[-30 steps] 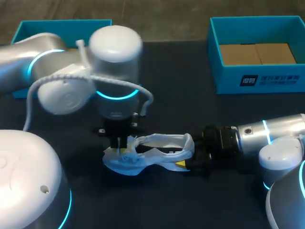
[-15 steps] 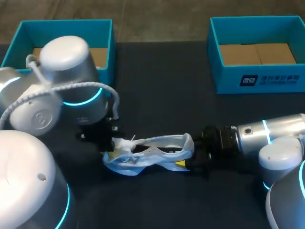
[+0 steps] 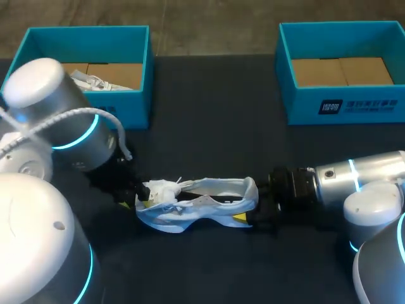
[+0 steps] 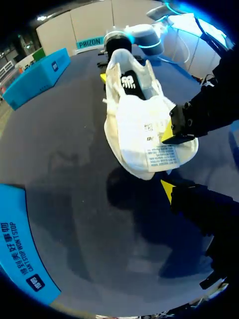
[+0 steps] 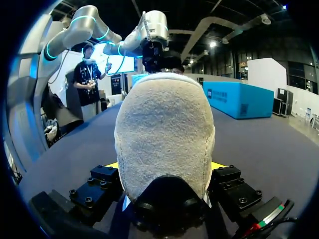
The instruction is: Take the shoe out of the shoebox, open the shoe tongue, remove and reinsert the insole, then place the shoe into the shoebox
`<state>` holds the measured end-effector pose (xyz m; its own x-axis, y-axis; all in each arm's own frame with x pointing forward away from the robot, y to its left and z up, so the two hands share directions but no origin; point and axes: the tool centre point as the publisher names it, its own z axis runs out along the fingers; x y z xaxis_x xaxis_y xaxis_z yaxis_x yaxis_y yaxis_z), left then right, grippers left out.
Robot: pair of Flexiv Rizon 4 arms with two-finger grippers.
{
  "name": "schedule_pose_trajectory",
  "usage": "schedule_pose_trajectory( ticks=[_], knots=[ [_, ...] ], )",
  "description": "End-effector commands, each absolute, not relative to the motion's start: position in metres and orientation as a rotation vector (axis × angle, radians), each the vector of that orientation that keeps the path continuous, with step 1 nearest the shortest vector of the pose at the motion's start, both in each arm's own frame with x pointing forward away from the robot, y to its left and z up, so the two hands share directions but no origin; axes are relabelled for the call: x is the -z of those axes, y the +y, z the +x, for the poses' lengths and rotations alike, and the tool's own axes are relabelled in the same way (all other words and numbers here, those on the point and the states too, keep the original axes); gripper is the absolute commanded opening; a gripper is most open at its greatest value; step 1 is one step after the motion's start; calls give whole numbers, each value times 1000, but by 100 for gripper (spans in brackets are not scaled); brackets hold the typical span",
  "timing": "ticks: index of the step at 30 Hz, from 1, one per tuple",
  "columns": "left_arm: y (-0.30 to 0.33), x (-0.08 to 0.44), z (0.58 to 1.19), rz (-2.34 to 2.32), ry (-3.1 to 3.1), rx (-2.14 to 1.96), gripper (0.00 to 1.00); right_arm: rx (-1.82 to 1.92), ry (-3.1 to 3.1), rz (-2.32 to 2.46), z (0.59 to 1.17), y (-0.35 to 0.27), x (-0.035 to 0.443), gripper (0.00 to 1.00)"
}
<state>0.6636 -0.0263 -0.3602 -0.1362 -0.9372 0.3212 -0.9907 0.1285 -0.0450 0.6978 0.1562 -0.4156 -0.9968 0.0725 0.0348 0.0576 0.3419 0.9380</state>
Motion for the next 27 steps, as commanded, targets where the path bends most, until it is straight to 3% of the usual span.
schedule_pose_trajectory(
  ticks=[1,14,17,18,19,27],
  knots=[
    [-14,330,651,1843,-2185,-516,44,-1784,2569,125,698,157,416,0],
    [-39,263,678,1533,-2576,-427,46,-1784,2569,125,698,157,416,0],
    [-43,245,687,1378,-2665,-375,40,-1784,2569,125,698,157,416,0],
    [-45,240,688,1315,-2700,-343,4,-1784,2569,125,698,157,416,0],
    [-47,235,690,1300,-2735,-334,0,-1784,2569,125,698,157,416,0],
    [-58,214,684,865,-2945,-314,0,-1784,2569,125,698,157,416,0]
  ],
)
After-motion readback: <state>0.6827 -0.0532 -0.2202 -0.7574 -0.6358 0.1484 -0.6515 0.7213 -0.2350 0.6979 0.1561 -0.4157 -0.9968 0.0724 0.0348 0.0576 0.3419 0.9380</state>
